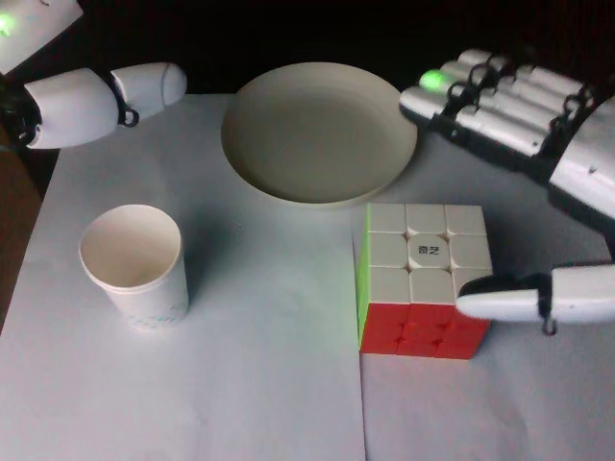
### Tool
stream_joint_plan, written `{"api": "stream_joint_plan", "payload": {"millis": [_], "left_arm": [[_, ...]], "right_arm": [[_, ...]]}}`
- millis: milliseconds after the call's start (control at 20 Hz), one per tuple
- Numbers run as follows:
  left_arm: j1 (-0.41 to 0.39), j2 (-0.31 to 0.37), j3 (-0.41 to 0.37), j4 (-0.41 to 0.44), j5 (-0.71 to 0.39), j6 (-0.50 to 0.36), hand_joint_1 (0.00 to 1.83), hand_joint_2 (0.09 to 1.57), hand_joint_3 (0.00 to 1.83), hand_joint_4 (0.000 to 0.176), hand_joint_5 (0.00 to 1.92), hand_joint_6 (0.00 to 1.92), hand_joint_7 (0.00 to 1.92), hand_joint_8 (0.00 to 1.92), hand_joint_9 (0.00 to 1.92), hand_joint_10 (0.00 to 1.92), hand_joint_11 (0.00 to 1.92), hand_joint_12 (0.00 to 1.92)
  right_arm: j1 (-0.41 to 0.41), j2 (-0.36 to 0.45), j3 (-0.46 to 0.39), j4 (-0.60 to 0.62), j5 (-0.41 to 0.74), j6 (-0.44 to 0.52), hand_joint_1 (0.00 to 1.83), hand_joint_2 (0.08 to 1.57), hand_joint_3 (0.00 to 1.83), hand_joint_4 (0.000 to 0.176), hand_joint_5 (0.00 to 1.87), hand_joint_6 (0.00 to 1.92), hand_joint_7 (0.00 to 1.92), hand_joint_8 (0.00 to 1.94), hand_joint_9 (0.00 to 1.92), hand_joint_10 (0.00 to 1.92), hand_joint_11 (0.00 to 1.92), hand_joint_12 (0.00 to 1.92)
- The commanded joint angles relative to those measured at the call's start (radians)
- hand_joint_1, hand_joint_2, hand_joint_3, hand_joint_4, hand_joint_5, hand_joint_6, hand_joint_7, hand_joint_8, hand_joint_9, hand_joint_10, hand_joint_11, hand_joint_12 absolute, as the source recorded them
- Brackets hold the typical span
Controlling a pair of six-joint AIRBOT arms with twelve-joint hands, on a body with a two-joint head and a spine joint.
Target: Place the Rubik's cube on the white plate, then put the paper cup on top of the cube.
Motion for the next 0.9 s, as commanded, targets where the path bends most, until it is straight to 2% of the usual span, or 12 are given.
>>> {"api": "stream_joint_plan", "payload": {"millis": [0, 100, 200, 250, 350, 500, 600, 650, 700, 750, 800, 850], "left_arm": [[-0.010, 0.004, 0.005, -0.018, -0.127, 0.000, 0.29, 1.32, 0.00, 0.068, 0.02, 0.00, 0.00, 0.00, 0.00, 0.00, 0.00, 0.38], [-0.010, 0.004, 0.005, -0.023, -0.128, 0.002, 0.30, 1.33, 0.00, 0.055, 0.03, 0.00, 0.01, 0.00, 0.00, 0.00, 0.00, 0.37], [-0.010, 0.004, 0.005, -0.027, -0.128, 0.003, 0.28, 1.32, 0.00, 0.060, 0.04, 0.00, 0.02, 0.00, 0.01, 0.00, 0.00, 0.42], [-0.010, 0.005, 0.005, -0.027, -0.128, 0.003, 0.26, 1.32, 0.00, 0.053, 0.04, 0.00, 0.02, 0.00, 0.02, 0.00, 0.00, 0.42], [-0.010, 0.004, 0.005, -0.028, -0.127, 0.003, 0.29, 1.33, 0.00, 0.043, 0.04, 0.00, 0.01, 0.00, 0.00, 0.00, 0.00, 0.36], [-0.010, 0.004, 0.005, -0.030, -0.126, 0.003, 0.27, 1.32, 0.00, 0.044, 0.03, 0.00, 0.00, 0.00, 0.00, 0.00, 0.00, 0.36], [-0.010, 0.004, 0.005, -0.030, -0.127, 0.003, 0.31, 1.33, 0.00, 0.029, 0.04, 0.00, 0.01, 0.00, 0.01, 0.00, 0.00, 0.37], [-0.010, 0.004, 0.005, -0.030, -0.126, 0.003, 0.31, 1.33, 0.00, 0.031, 0.05, 0.00, 0.02, 0.00, 0.02, 0.00, 0.00, 0.41], [-0.009, 0.003, 0.004, -0.030, -0.125, 0.004, 0.29, 1.32, 0.00, 0.040, 0.06, 0.00, 0.02, 0.00, 0.01, 0.01, 0.00, 0.40], [-0.009, 0.003, 0.004, -0.032, -0.125, 0.004, 0.30, 1.31, 0.00, 0.040, 0.07, 0.00, 0.03, 0.00, 0.02, 0.01, 0.00, 0.41], [-0.009, 0.003, 0.004, -0.032, -0.125, 0.004, 0.30, 1.32, 0.00, 0.043, 0.06, 0.00, 0.02, 0.00, 0.01, 0.00, 0.00, 0.38], [-0.009, 0.003, 0.003, -0.032, -0.124, 0.003, 0.32, 1.32, 0.00, 0.035, 0.07, 0.00, 0.03, 0.00, 0.02, 0.01, 0.00, 0.38]], "right_arm": [[0.003, -0.016, 0.004, 0.006, 0.121, 0.008, 0.65, 0.94, 0.00, 0.015, 0.00, 0.00, 0.00, 0.00, 0.00, 0.00, 0.00, 0.02], [-0.019, -0.064, 0.036, 0.009, 0.120, 0.046, 0.68, 0.98, 0.00, 0.001, 0.00, 0.00, 0.00, 0.00, 0.00, 0.00, 0.00, 0.21], [-0.029, -0.100, 0.064, 0.022, 0.119, 0.073, 0.66, 0.98, 0.00, 0.007, 0.00, 0.00, 0.00, 0.00, 0.00, 0.00, 0.00, 0.02], [-0.029, -0.119, 0.074, 0.031, 0.115, 0.073, 0.69, 0.99, 0.00, 0.009, 0.00, 0.00, 0.00, 0.00, 0.00, 0.00, 0.00, 0.00], [-0.026, -0.152, 0.091, 0.038, 0.088, 0.073, 0.70, 0.98, 0.00, 0.000, 0.00, 0.00, 0.00, 0.00, 0.00, 0.00, 0.00, 0.00], [-0.017, -0.195, 0.118, 0.045, 0.035, 0.073, 0.68, 0.99, 0.01, 0.000, 0.00, 0.00, 0.00, 0.00, 0.00, 0.00, 0.00, 0.00], [-0.017, -0.207, 0.129, 0.056, 0.022, 0.073, 0.67, 1.00, 0.01, 0.000, 0.00, 0.00, 0.00, 0.00, 0.00, 0.00, 0.02, 0.01], [-0.017, -0.212, 0.134, 0.059, 0.019, 0.073, 0.67, 1.00, 0.01, 0.000, 0.00, 0.00, 0.00, 0.00, 0.00, 0.00, 0.03, 0.02], [-0.015, -0.217, 0.138, 0.061, 0.013, 0.073, 0.71, 1.02, 0.00, 0.000, 0.00, 0.00, 0.12, 0.02, 0.09, 0.29, 0.00, 0.86], [-0.015, -0.224, 0.142, 0.064, 0.007, 0.072, 0.82, 1.06, 0.00, 0.000, 0.17, 0.21, 0.24, 0.48, 0.07, 1.25, 0.00, 1.55], [-0.015, -0.225, 0.142, 0.064, 0.006, 0.072, 0.82, 1.09, 0.00, 0.000, 0.11, 0.63, 0.19, 0.92, 0.12, 1.42, 0.00, 1.70], [-0.015, -0.227, 0.144, 0.066, 0.005, 0.072, 0.88, 1.12, 0.00, 0.000, 0.02, 1.18, 0.17, 1.37, 0.19, 1.64, 0.00, 1.89]]}}
